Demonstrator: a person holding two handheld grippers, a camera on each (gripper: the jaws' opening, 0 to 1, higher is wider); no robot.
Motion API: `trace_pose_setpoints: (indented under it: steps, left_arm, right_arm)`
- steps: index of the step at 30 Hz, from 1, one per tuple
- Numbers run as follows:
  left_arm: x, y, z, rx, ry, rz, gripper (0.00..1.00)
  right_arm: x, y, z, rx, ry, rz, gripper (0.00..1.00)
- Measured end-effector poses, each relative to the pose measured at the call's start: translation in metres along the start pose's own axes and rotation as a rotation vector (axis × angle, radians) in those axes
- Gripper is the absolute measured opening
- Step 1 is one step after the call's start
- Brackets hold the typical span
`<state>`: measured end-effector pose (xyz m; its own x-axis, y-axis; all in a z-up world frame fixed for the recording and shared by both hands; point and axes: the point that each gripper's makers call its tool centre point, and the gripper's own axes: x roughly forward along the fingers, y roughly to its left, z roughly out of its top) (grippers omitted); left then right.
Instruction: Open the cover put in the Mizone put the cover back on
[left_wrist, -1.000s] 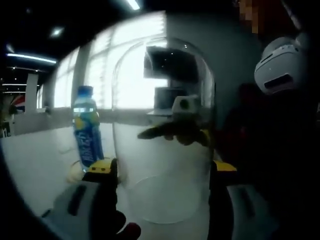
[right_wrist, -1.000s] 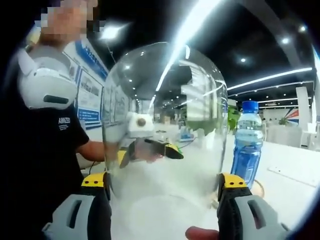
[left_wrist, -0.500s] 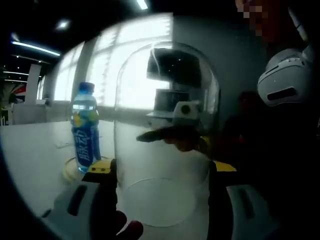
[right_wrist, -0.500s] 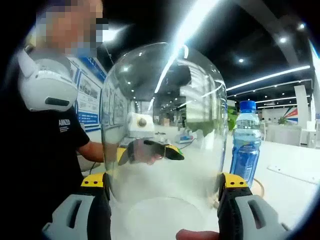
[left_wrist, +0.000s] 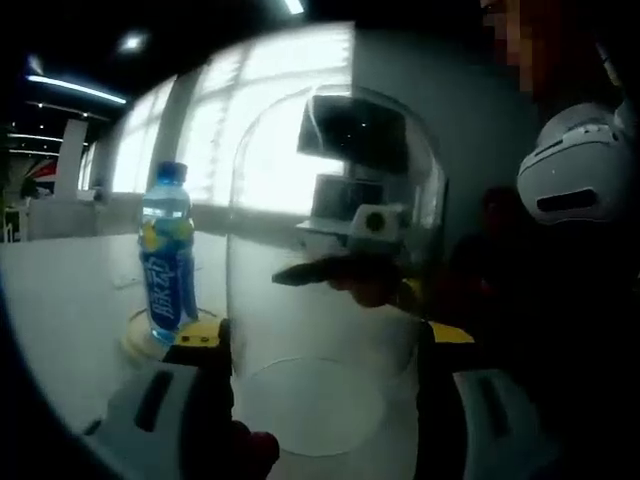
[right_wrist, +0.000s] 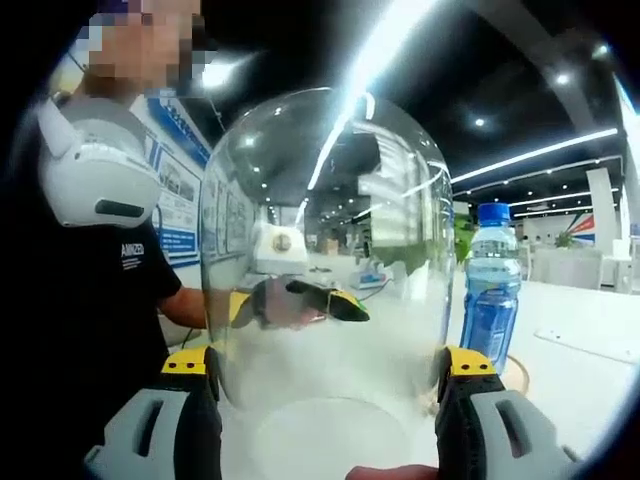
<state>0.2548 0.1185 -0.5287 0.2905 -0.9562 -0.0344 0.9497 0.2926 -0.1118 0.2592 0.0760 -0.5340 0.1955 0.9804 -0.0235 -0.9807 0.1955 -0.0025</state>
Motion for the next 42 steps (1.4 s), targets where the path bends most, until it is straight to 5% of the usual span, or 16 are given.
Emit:
trace_pose_setpoints:
  steps: [12, 23, 32, 42]
  left_arm:
    - [0.009, 0.001, 0.002, 0.025, -0.008, 0.024, 0.64]
    - [0.02, 0.003, 0.003, 0.098, -0.008, -0.08, 0.73]
    - [0.022, 0.007, 0.007, 0.057, -0.033, -0.154, 0.73]
    - [0.029, 0.005, 0.008, 0.07, -0.045, -0.15, 0.76]
  right_arm:
    - [-0.006, -0.003, -0.001, 0.003, 0.002, 0.002, 0.83]
    - [-0.004, -0.005, 0.001, 0.007, -0.007, 0.075, 0.86]
    - [0.002, -0.006, 0.0, 0.018, 0.003, 0.138, 0.9]
    - [0.006, -0.005, 0.0, 0.026, -0.012, 0.158, 0.9]
